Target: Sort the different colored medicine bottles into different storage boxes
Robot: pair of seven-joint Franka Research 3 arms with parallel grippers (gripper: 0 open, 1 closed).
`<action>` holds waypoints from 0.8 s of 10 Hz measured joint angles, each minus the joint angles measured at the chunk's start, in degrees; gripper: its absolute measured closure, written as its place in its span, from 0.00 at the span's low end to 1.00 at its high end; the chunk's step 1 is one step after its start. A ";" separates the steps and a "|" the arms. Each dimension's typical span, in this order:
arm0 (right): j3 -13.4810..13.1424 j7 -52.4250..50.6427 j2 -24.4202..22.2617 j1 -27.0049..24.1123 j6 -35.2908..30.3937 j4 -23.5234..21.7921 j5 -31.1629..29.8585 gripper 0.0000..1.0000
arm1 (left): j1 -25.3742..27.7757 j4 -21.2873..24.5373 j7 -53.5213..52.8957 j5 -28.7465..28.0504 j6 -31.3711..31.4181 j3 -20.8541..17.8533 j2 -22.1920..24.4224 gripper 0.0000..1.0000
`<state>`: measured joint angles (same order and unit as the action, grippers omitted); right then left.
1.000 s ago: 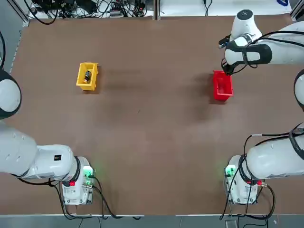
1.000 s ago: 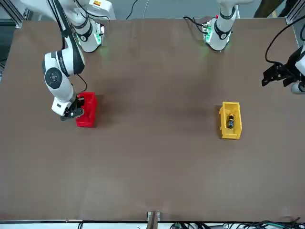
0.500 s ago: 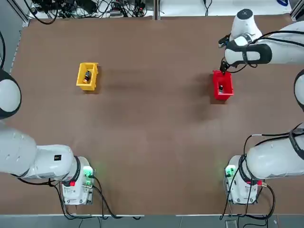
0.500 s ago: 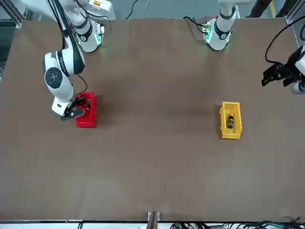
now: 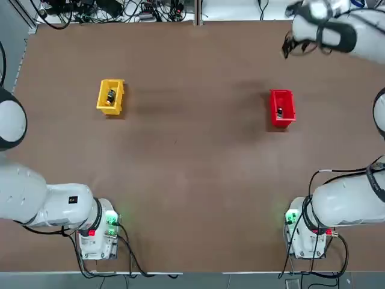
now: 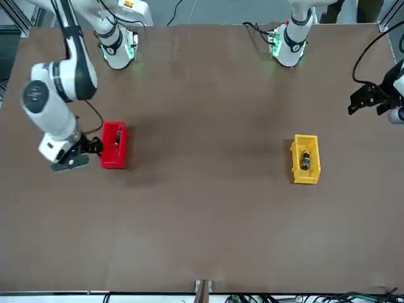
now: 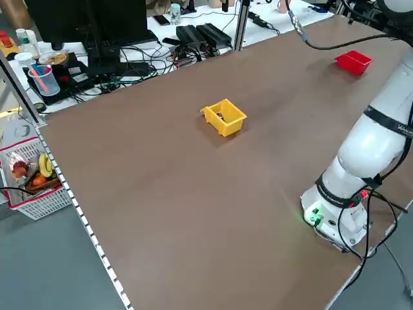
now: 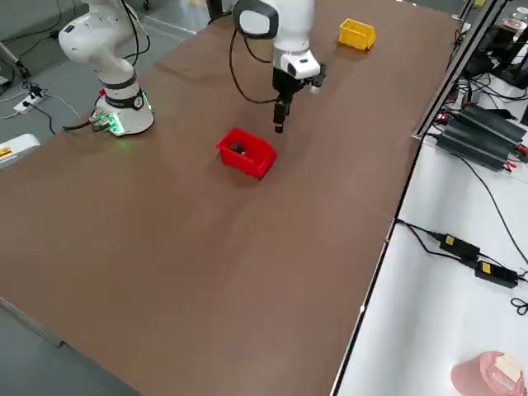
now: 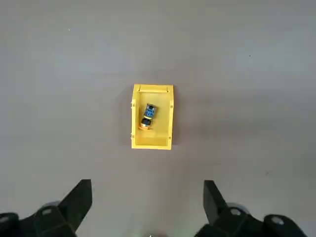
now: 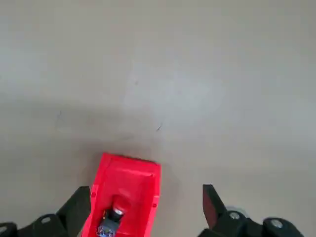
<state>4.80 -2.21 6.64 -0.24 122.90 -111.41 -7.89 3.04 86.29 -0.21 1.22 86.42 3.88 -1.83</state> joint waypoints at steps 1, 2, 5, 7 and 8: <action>-0.02 -0.02 0.26 -1.87 -2.04 4.31 0.47 0.00 | 0.00 -0.04 0.01 0.00 0.48 0.00 0.00 0.00; -0.02 -0.07 0.73 -3.41 -5.02 8.60 0.69 0.00 | 0.01 -0.05 0.01 0.00 0.72 -0.01 0.00 0.00; -0.22 3.57 1.42 -5.42 -17.92 20.70 2.73 0.00 | 0.00 -0.06 0.01 0.00 0.78 -0.02 -0.01 0.00; -2.47 7.88 1.25 -4.65 -24.51 24.75 3.08 0.00 | 0.02 -0.06 0.06 0.00 0.78 -0.03 -0.03 0.00; -4.75 8.21 1.10 -3.47 -25.73 25.51 3.26 0.00 | 0.02 -0.06 0.11 0.00 0.78 -0.04 -0.04 0.00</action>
<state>0.05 6.00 7.74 -3.70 97.17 -85.91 -4.63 3.05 86.23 -0.10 1.22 87.20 3.83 -1.87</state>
